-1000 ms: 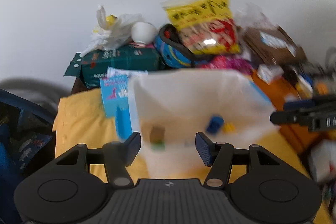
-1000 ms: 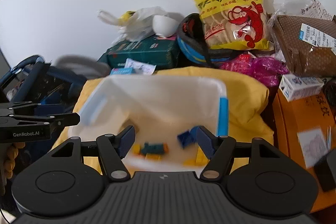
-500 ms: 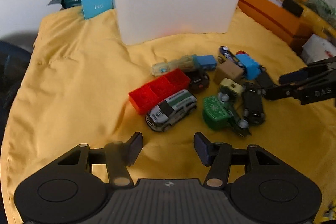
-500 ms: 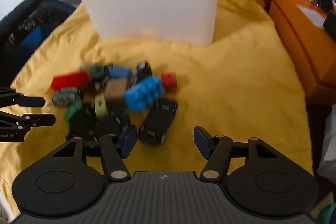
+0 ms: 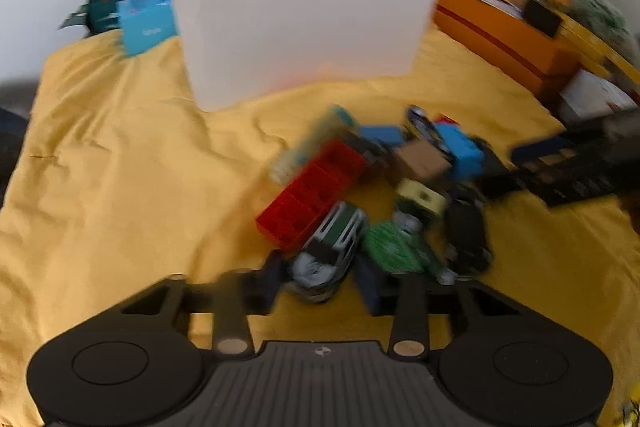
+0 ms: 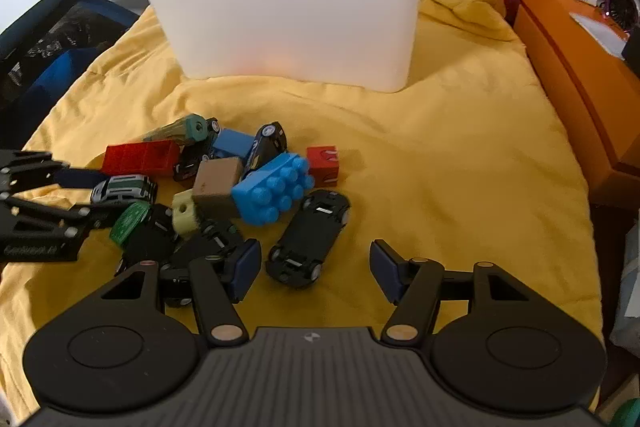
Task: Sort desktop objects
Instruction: 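Move both open tools back down to the toy pile, then grasp the white-green toy car with the left tool while the right grasps a black car, then carry both toy cars up over the white bin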
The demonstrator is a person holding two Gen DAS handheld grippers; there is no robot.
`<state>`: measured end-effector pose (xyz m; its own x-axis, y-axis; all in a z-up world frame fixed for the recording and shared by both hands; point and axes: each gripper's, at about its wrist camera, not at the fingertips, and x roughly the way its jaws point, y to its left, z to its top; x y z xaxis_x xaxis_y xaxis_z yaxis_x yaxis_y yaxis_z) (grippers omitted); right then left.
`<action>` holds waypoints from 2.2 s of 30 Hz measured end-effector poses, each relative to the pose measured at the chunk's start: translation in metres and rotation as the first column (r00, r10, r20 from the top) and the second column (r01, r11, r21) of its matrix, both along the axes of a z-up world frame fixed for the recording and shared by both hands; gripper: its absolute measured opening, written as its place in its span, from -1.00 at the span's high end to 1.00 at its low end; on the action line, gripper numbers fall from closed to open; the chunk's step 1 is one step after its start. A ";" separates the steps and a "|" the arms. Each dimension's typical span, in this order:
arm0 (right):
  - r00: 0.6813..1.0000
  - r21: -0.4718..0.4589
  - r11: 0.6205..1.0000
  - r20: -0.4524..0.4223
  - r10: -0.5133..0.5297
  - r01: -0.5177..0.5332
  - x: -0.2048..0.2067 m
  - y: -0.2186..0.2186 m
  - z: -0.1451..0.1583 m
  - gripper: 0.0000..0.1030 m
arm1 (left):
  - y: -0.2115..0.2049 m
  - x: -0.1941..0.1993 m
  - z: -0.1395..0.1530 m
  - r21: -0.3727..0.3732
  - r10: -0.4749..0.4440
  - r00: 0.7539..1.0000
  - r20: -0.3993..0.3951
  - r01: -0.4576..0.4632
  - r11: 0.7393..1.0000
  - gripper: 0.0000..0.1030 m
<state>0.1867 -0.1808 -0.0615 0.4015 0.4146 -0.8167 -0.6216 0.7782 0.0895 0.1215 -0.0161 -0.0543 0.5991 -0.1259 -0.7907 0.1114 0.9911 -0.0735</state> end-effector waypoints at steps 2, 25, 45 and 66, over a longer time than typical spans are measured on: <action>1.000 -0.009 1.000 0.010 -0.010 0.010 0.003 0.001 -0.001 -0.24 | -0.004 -0.008 0.005 -0.018 -0.006 1.000 0.008 0.006 1.000 0.27; 0.999 0.032 0.998 -0.006 -0.054 0.055 0.007 -0.016 -0.003 0.36 | -0.010 0.006 0.007 -0.022 0.050 0.997 0.055 -0.049 0.999 0.35; 0.993 0.254 0.967 0.103 -0.053 0.025 0.028 -0.010 0.104 0.36 | 0.044 0.017 0.125 -0.099 0.241 0.949 0.205 -0.225 0.969 0.35; 0.990 0.261 0.965 0.141 -0.010 -0.027 0.106 0.037 0.196 0.36 | 0.068 0.120 0.200 -0.109 0.248 0.948 0.199 -0.230 0.967 0.35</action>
